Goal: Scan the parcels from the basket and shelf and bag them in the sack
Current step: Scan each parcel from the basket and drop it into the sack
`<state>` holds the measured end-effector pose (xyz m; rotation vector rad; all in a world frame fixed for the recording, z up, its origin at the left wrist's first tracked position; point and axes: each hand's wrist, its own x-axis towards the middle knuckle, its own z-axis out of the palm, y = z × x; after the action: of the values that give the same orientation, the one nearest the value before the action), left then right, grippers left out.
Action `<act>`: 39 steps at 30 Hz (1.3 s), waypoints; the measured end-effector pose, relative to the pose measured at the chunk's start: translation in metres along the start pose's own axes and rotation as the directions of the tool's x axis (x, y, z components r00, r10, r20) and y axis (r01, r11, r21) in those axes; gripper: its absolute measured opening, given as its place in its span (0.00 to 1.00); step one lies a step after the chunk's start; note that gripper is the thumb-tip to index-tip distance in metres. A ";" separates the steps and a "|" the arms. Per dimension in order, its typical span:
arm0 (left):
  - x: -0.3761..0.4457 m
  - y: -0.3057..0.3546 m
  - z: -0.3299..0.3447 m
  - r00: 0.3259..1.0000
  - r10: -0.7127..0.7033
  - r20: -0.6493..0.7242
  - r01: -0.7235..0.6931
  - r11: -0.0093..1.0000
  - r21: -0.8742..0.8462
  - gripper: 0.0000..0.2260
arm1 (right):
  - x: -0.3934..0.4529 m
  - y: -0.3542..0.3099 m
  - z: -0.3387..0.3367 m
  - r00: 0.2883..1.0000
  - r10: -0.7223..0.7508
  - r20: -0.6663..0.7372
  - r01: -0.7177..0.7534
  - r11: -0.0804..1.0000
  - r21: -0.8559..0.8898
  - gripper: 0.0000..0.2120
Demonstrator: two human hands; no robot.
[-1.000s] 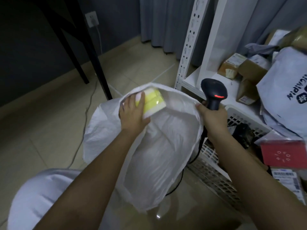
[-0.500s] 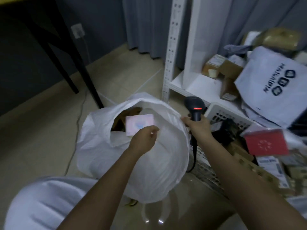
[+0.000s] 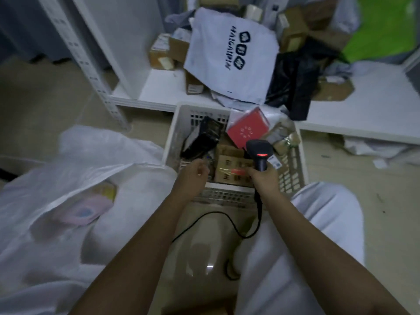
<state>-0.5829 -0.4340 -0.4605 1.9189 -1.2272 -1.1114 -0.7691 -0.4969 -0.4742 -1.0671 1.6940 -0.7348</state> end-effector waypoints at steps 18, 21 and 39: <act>0.043 0.005 0.038 0.990 -0.108 -0.094 0.062 0.916 -0.396 0.19 | 0.038 0.002 -0.038 0.995 -0.057 -0.083 0.079 0.954 0.291 0.05; 0.021 0.009 0.007 0.991 0.001 -0.134 -0.066 0.875 -0.479 0.16 | 0.022 -0.025 -0.040 0.994 -0.063 0.094 0.002 0.843 0.537 0.06; -0.092 -0.009 -0.073 0.937 0.016 -0.348 -0.157 0.911 -0.382 0.23 | -0.070 -0.078 -0.017 0.917 -0.260 0.301 0.151 0.928 0.341 0.07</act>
<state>-0.5353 -0.3428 -0.4037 1.6308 -0.8089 -0.8599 -0.7498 -0.4682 -0.3737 -1.0866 1.1342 -0.8645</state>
